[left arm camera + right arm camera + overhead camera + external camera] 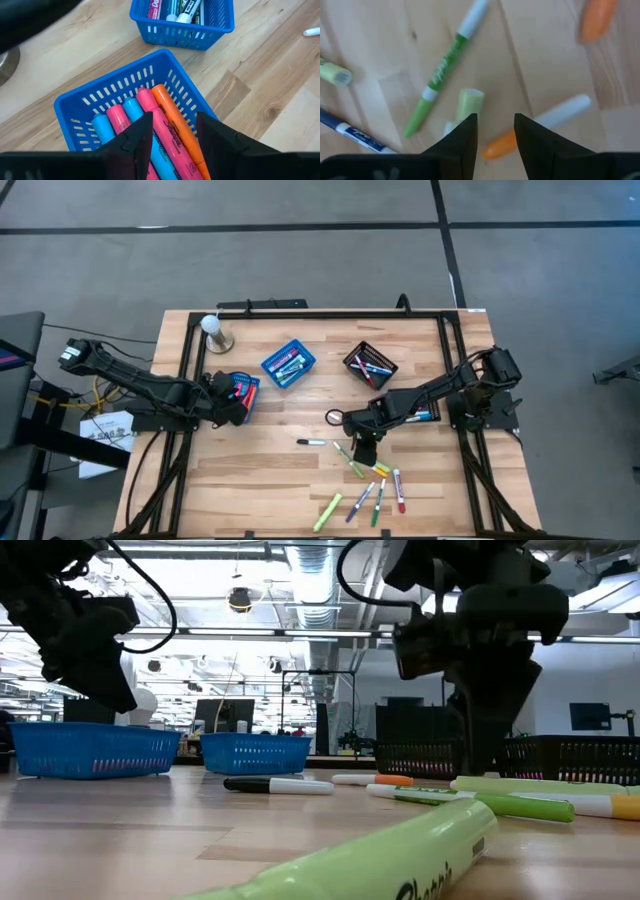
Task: Pick & Place Markers
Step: Put the top light green highlighter pen into the left blue bin
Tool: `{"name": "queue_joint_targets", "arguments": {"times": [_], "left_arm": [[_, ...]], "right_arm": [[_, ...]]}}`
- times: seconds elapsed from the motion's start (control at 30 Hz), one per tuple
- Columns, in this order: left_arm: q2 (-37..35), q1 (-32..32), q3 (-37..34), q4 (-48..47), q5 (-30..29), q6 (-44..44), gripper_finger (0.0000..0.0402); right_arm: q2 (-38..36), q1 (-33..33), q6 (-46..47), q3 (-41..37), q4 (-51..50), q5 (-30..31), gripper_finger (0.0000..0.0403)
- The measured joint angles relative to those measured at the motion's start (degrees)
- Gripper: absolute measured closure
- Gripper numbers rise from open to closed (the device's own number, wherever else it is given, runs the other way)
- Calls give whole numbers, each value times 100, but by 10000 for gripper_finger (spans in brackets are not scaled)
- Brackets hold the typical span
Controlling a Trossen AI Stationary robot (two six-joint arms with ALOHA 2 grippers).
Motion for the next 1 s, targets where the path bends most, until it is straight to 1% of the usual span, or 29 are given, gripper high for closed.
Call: {"name": "queue_joint_targets", "arguments": {"times": [0.13,0.2,0.37,0.57,0.77,0.87,1.0], "left_arm": [[0,0,0,6,2,0,258],[0,0,0,7,0,0,258],[0,0,2,11,0,0,259],[0,0,4,50,-2,0,261],[0,0,4,122,-4,0,262],[0,0,4,142,-3,0,262],[-2,0,4,183,-4,0,262]], "right_arm": [[0,73,54,0,-11,198,284],[0,154,143,0,44,191,284],[0,520,262,0,92,330,284],[0,905,455,0,107,1034,284],[0,1192,462,0,127,1911,284],[49,1268,463,0,226,1988,284],[227,1303,459,-44,775,1968,284]]}}
